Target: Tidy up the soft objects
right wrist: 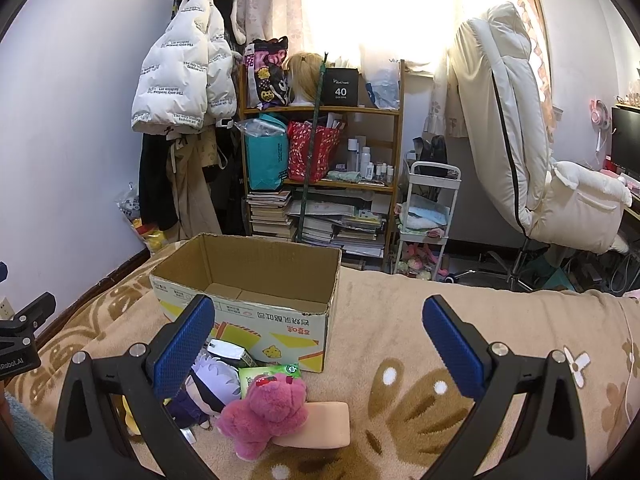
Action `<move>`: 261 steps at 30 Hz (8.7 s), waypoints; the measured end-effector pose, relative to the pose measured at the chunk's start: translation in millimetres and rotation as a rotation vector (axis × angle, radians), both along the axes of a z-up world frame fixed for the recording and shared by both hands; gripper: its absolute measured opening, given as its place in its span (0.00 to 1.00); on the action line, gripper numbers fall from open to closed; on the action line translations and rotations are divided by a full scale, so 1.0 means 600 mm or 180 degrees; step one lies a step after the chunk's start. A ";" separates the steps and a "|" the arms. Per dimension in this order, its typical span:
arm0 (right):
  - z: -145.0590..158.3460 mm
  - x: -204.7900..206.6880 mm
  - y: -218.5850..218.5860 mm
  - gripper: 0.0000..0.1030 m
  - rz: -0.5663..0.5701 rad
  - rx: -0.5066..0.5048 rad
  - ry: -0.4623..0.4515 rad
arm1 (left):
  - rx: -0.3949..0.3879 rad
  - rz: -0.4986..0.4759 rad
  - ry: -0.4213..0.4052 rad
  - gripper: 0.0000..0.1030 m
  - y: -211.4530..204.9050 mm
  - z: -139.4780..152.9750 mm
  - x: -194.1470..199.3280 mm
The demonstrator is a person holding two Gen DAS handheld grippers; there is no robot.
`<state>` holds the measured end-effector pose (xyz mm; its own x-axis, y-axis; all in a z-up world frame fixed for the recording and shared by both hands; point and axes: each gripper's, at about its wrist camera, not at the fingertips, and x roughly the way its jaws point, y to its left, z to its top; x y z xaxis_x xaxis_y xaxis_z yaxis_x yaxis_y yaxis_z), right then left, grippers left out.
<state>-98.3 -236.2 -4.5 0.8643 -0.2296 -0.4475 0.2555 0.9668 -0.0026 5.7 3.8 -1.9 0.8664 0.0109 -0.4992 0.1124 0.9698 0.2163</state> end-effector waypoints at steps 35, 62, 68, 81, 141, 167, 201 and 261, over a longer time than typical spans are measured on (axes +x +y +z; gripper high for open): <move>0.004 0.001 -0.001 1.00 0.0011 -0.0023 -0.0023 | 0.0008 0.0003 0.0004 0.99 -0.002 -0.003 0.000; -0.017 0.032 0.021 1.00 0.0124 -0.0023 0.0093 | -0.0028 -0.0002 0.0470 0.99 -0.012 -0.031 0.046; -0.033 0.051 0.021 1.00 0.0146 0.0044 0.0236 | -0.0013 -0.0011 0.0633 0.99 -0.026 -0.046 0.067; -0.082 0.101 0.023 1.00 0.0277 0.0184 0.0770 | 0.0148 -0.0126 0.1118 0.99 -0.070 -0.099 0.107; -0.201 0.152 0.012 0.57 0.0642 0.0824 0.1721 | -0.0066 -0.0412 0.2434 0.80 -0.089 -0.245 0.144; -0.198 0.148 0.014 0.47 0.0691 0.0862 0.1722 | -0.0034 -0.0458 0.2520 0.65 -0.104 -0.264 0.147; -0.018 0.063 0.009 0.45 0.0452 0.0350 0.0412 | -0.0053 -0.0283 0.0749 0.65 -0.065 -0.072 0.041; -0.058 0.268 -0.042 0.46 0.0573 0.0254 0.0312 | -0.0617 -0.0759 0.0544 0.68 -0.162 -0.063 0.290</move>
